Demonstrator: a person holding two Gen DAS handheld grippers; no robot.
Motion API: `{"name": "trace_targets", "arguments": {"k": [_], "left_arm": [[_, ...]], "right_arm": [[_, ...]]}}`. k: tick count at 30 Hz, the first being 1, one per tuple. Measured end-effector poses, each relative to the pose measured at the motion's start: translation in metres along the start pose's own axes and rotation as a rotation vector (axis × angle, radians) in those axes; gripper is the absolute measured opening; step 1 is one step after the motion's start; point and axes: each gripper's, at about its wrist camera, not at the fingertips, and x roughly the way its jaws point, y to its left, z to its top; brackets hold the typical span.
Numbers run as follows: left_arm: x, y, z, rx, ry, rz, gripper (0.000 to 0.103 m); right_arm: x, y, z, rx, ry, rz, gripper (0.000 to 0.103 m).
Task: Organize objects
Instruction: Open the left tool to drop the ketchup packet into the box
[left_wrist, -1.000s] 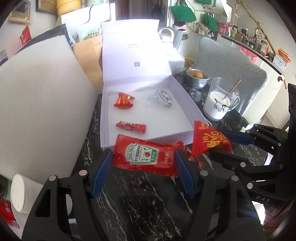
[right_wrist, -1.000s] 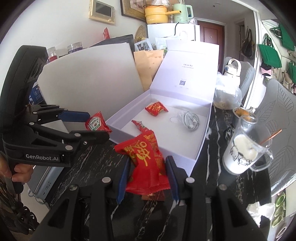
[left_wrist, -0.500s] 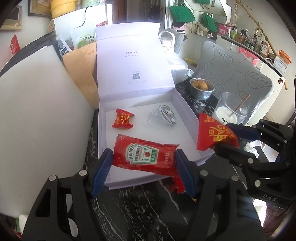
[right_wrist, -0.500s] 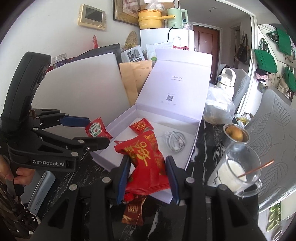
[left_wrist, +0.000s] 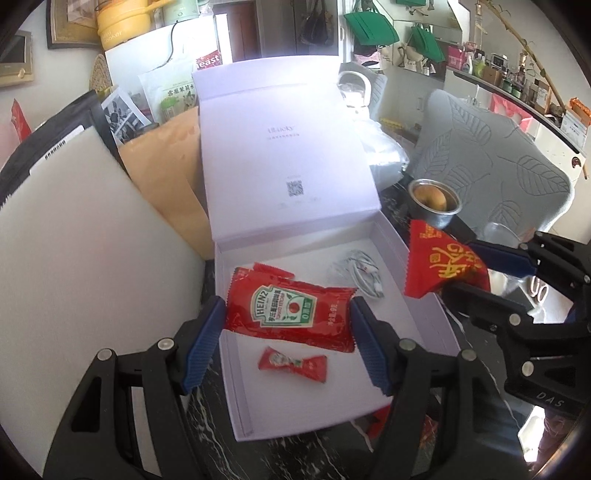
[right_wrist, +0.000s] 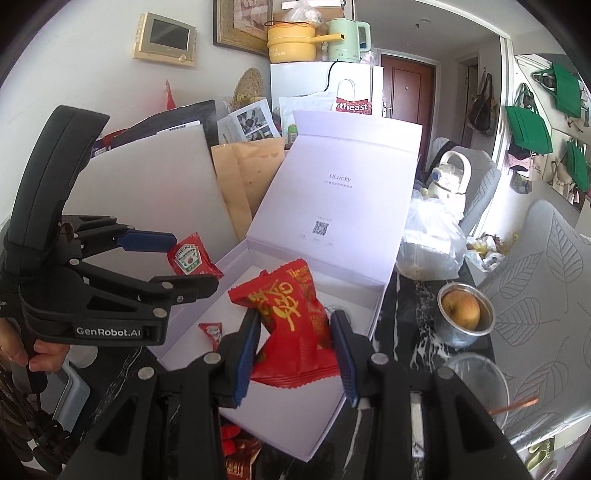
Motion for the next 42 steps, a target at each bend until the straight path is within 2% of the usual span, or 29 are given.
{"name": "trace_targets", "arguments": {"k": [16, 27, 42], "left_arm": [[0.073, 0.014, 0.032, -0.038, 0.068, 0.046, 0.068], [0.119, 0.02, 0.032, -0.044, 0.164, 0.045, 0.068], [0.153, 0.018, 0.026, -0.004, 0.248, 0.019, 0.068]], "right_arm": [[0.06, -0.025, 0.03, 0.007, 0.051, -0.035, 0.039], [0.097, -0.027, 0.038, -0.007, 0.106, -0.054, 0.039], [0.135, -0.033, 0.035, 0.025, 0.191, -0.043, 0.039]]}}
